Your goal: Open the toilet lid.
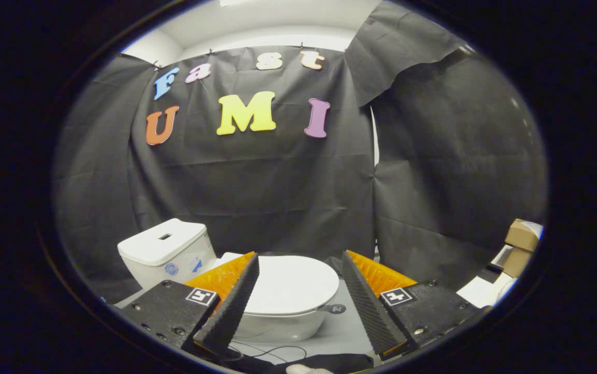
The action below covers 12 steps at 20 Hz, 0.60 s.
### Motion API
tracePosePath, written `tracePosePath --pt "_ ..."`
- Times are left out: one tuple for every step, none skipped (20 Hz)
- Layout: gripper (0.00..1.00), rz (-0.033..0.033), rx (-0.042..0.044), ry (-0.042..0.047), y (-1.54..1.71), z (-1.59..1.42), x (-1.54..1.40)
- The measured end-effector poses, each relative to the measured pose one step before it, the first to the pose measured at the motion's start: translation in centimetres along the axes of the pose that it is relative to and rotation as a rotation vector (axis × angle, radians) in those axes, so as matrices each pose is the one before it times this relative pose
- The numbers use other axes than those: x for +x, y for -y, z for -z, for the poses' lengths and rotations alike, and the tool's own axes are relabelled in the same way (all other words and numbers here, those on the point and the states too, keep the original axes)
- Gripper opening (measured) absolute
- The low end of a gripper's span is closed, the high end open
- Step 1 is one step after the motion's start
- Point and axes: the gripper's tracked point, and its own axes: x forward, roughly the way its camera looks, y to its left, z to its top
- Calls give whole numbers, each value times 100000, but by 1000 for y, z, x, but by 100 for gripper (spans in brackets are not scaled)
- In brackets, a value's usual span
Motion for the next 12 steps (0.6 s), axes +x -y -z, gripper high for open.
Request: tracePosePath --pt "100 9 -93 106 38 12 -16" --pt "100 -121 42 -39 -6 -99 1" --pt "99 -264 81 -167 9 62 -10" --pt "99 -302 13 -18 -11 0 22" --pt "99 -284 -135 39 -36 66 19" --pt "100 -242 157 154 38 -82 97" --pt "100 -298 251 -88 9 43 260" --pt "99 -365 333 62 60 -103 404" --pt "99 -317 202 63 -1 -158 518" --pt "99 -195 224 20 50 -194 699" --pt "100 -602 223 291 46 -254 759" --pt "100 -489 207 551 68 -344 840"
